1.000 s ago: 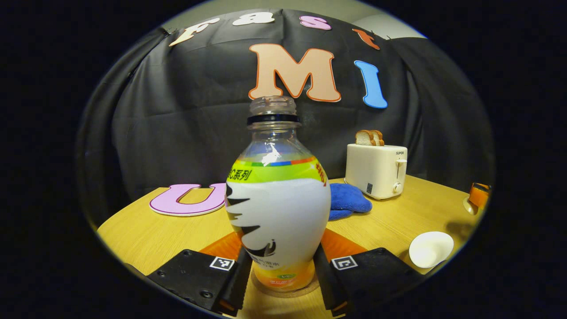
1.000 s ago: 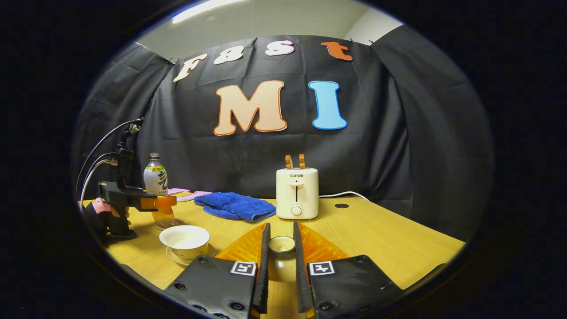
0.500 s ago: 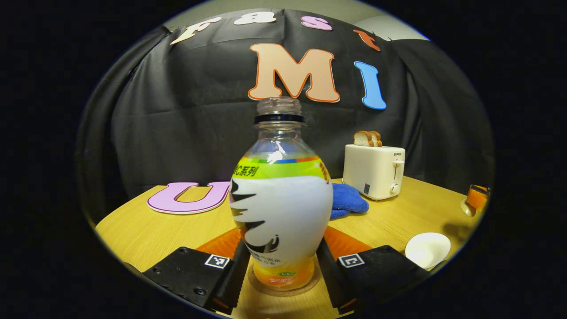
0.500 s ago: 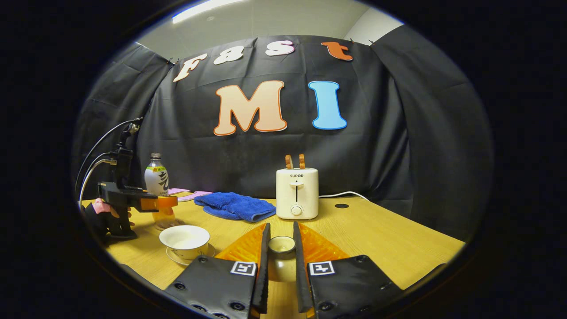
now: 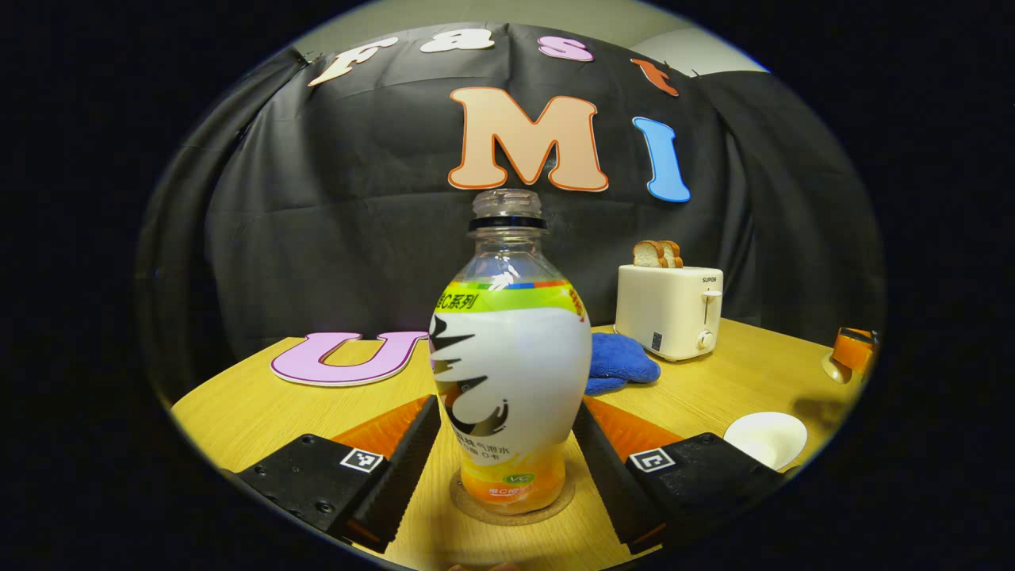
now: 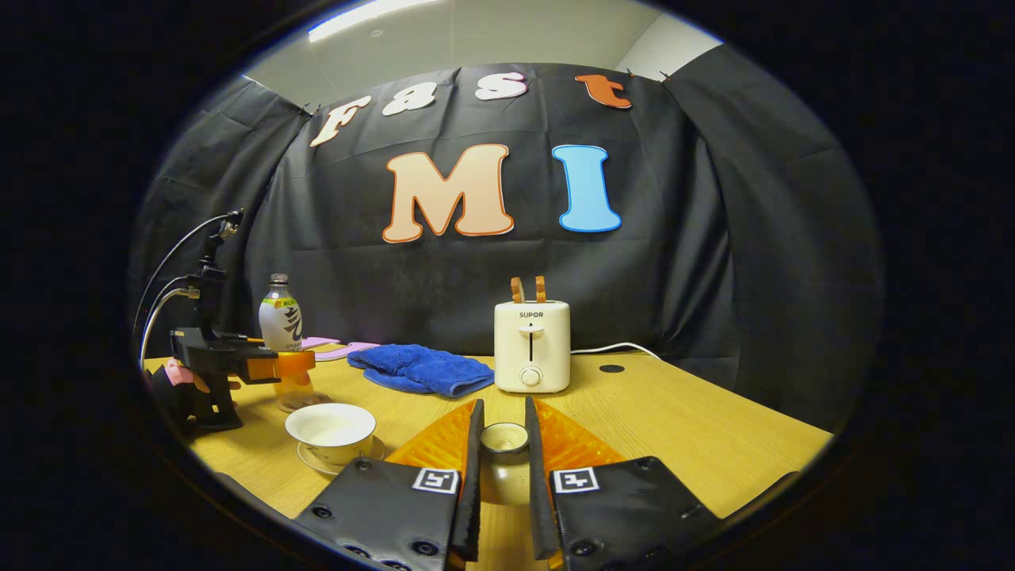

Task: Open the teacup lid with one hand, grasp the water bottle and pour water into the teacup with the other hand; after pouring, place the water bottle on the coaster and then close the teacup lid.

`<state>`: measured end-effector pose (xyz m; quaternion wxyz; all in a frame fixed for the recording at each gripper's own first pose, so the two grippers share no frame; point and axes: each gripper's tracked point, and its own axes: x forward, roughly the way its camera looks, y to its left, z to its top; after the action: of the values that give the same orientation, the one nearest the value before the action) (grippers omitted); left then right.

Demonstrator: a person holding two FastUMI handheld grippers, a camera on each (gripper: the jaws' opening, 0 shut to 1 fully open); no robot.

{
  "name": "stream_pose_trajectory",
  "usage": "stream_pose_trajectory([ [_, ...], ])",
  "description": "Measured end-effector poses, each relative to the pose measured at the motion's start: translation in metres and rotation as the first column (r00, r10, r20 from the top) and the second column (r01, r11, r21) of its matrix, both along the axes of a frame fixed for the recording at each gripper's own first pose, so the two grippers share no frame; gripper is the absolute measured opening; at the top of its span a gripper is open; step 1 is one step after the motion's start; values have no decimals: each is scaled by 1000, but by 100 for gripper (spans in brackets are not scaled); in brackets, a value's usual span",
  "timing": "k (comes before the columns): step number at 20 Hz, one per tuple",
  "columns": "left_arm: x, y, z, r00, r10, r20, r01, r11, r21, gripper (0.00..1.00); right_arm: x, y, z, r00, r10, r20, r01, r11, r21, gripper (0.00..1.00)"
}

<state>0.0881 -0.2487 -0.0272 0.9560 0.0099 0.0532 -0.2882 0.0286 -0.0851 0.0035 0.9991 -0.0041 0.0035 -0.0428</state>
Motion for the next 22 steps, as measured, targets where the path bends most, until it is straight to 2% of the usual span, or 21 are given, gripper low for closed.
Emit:
stream_pose_trajectory([
  [4, -11, 11, 6, 1000, 17, 26, -16, 1000, -22, 96, 0, 0, 1, 1000, 0, 1, 0, 1000, 0, 28],
  [8, -23, 32, 14, 996, 64, 67, -60, 997, -53, 96, 0, 2, 1, 1000, 13, 2, -13, 1000, 1, 30],
  [9, -27, 38, 17, 994, 78, 80, -73, 996, -60, 96, 0, 3, 0, 1000, 22, 1, -22, 1000, 1, 28],
  [13, -49, 55, 19, 993, 70, 95, -63, 995, -77, 95, 1, 4, 1, 1000, 20, 2, -20, 1000, 1, 28],
  [14, -53, 58, 20, 993, 67, 97, -60, 995, -77, 96, 2, 6, 1, 1000, 24, 3, -24, 1000, 2, 31],
  [16, -58, 66, 20, 992, 76, 96, -69, 995, -77, 95, 3, 14, 0, 999, 48, -1, -48, 999, 2, 29],
  [22, -68, 111, 20, 978, 187, 98, -180, 981, -71, 96, 18, 51, -3, 991, 131, -4, -131, 991, 8, 29],
])
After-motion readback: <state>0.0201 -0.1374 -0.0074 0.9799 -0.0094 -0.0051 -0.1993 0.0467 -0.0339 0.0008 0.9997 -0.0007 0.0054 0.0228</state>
